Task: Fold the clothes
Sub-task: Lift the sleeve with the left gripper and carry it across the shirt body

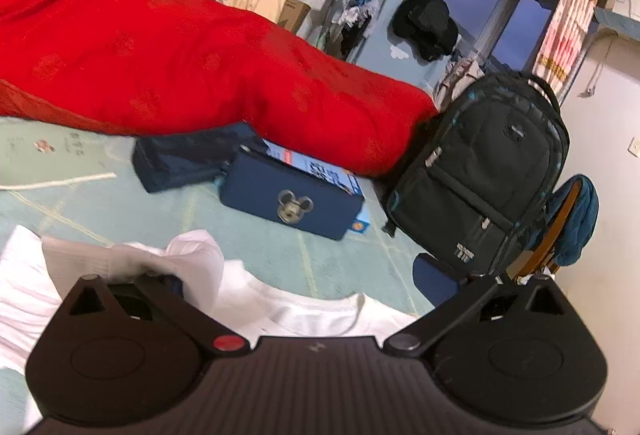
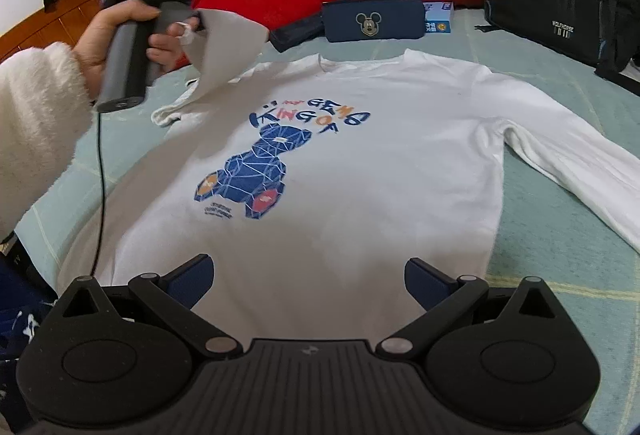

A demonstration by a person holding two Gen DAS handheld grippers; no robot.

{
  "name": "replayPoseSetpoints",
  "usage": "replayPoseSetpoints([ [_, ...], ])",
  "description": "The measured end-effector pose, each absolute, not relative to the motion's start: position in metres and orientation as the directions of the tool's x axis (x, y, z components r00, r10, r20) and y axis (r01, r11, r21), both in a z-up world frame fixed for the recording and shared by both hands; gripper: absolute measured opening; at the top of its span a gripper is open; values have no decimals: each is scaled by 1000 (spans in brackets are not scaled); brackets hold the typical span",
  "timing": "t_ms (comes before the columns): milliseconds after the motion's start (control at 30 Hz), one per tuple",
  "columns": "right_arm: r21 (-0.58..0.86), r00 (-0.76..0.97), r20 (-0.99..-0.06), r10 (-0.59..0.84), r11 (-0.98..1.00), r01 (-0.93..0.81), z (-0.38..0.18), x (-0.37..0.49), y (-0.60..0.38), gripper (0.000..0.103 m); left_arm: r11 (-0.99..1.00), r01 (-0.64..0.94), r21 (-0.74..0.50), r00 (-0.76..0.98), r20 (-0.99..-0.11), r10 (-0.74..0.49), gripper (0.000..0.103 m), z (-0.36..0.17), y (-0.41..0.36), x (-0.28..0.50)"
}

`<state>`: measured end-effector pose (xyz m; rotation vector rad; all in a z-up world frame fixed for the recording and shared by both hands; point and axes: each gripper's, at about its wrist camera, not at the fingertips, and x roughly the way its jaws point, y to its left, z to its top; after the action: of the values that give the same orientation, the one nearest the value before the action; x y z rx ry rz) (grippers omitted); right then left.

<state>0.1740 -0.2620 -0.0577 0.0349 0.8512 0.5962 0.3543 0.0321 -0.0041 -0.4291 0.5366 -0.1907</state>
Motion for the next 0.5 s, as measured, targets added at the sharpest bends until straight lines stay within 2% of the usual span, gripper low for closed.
replayPoseSetpoints([
  [500, 283, 507, -688, 520, 835, -472, -58, 169, -282, 103, 936, 161, -314, 810, -499, -307, 102, -29, -58, 356],
])
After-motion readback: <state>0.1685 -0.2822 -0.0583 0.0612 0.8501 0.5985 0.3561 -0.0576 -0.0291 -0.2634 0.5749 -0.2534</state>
